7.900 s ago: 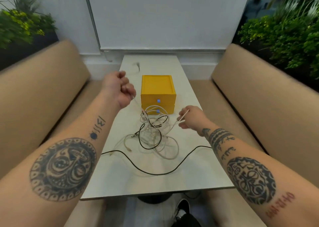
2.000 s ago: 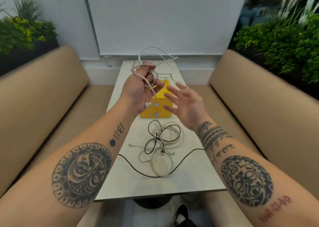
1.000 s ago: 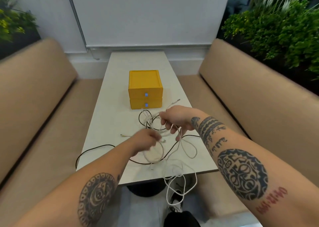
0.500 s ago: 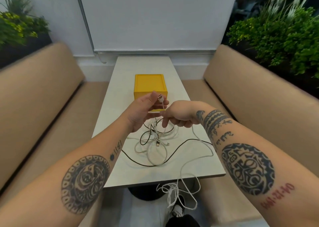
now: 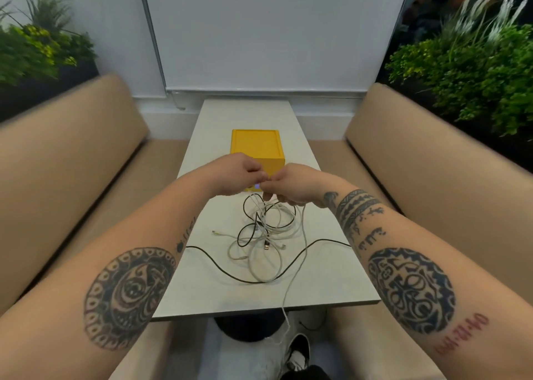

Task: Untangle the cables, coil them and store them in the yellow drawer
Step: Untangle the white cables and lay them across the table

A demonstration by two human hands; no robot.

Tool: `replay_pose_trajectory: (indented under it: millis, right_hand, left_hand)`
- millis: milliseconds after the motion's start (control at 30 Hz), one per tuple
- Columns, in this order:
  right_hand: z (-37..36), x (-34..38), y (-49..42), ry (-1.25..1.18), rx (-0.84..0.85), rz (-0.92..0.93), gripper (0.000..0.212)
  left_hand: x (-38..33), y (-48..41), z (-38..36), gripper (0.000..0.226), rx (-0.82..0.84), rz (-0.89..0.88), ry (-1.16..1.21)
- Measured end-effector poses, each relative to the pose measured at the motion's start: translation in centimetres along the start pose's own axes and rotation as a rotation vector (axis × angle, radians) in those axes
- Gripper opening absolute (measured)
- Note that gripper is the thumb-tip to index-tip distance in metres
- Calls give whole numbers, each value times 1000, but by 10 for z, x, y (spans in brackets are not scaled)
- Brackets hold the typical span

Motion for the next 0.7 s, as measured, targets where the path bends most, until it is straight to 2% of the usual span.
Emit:
replay_pose_trajectory:
  millis: [100, 167, 233, 267, 333, 400, 533, 633, 700]
  right_hand:
    - [6, -15, 2, -348, -84, -14, 36]
    - [14, -26, 6, -409, -101, -32, 34]
    - [19, -37, 10, -366, -123, -56, 33]
    - [21, -40, 11, -317, -134, -63, 33]
    - [20, -35, 9, -225, -135, -51, 31]
    - [13, -21, 2, -178, -121, -5, 31]
    - [1, -1, -14, -109, -138, 59, 36]
    - [0, -1, -19, -125, -156, 77, 35]
    - [3, -8, -19, -166, -173, 69, 34]
  left_hand:
    - [20, -8, 12, 25, -182, 22, -28]
    - [55, -22, 22, 25, -355, 162, -2]
    - [94, -31, 22, 24, -397, 360, -55]
    - [108, -33, 16, 24, -348, 431, -95]
    - [116, -32, -1, 20, -202, 456, -72]
    - [101, -26, -17, 20, -110, 367, 127]
    - [45, -11, -42, 43, 119, 179, 627]
    - [30, -7, -46, 48, 181, 106, 794]
    - [39, -11, -42, 42, 146, 92, 791]
Point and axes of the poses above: each hand's wrist, its own y-axis away from the middle knuckle, its own z-axis out of the back of the hand, x = y × z, the point moved 4 cm from there along -y, towards the middle knuckle, and after that the axes turned 14 degrees about z, right-handed, at the moved point
